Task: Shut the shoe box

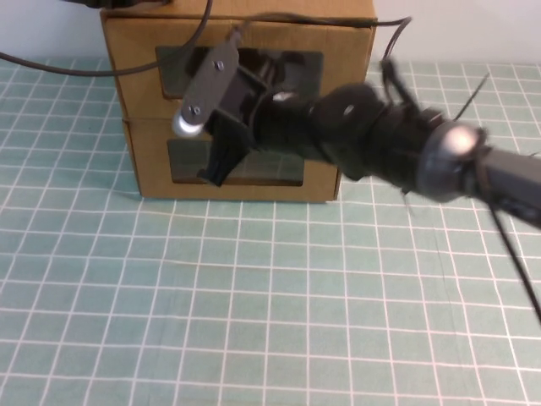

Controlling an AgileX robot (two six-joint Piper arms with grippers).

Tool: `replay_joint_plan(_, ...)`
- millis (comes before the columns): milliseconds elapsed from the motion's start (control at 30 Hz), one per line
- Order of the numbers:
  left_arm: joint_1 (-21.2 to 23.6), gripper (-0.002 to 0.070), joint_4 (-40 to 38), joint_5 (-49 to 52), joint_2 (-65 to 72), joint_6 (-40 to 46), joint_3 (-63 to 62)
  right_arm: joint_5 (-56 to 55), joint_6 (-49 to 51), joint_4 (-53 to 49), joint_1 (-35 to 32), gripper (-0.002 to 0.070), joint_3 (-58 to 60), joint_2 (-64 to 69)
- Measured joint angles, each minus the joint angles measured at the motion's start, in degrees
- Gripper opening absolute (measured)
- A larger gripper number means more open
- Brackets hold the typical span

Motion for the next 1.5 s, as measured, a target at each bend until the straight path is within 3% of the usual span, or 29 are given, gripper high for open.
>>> replay_joint_plan(100, 0.0, -0.0005, 0.4, 0.1, -0.3, 0.0, 0.0, 9.6, 2.9, -2.3, 0.0, -0.0014, -0.5, -3.9)
replay_joint_plan(267, 0.4, -0.0005, 3.1, 4.6, -3.5, 0.0, 0.2, 19.1, 16.9, -15.0, 0.1, -0.0014, -0.5, -8.7)
replay_joint_plan(533, 0.6, -0.0005, 6.1, 9.2, -13.9, -0.5, 0.4, 25.2, 47.6, -35.8, 0.1, -0.0014, -0.5, -19.5)
replay_joint_plan(867, 0.6, -0.0005, 18.3, 12.3, -29.1, -8.3, 1.4, 36.8, 91.0, -74.7, -1.3, -0.0014, -0.5, -35.0)
replay_joint_plan(1000, 0.6, -0.0005, 19.8, 12.5, -35.8, -9.5, 6.1, 42.9, 96.8, -79.0, -3.3, -0.0014, 0.0, -39.5)
replay_joint_plan(1133, 0.6, -0.0005, 21.4, 12.5, -43.2, -10.0, 14.9, 42.2, 100.2, -79.9, -5.5, -0.0014, 5.6, -46.1)
replay_joint_plan(1400, 0.6, -0.0005, 26.2, 6.0, -61.4, -10.1, 40.7, 31.7, 106.8, -83.4, -7.7, -0.0014, 28.5, -65.1)
replay_joint_plan(1500, 0.6, -0.0005, 31.4, 1.7, -69.6, -12.7, 49.7, 28.0, 110.1, -87.0, -7.9, -0.0014, 38.7, -72.3)
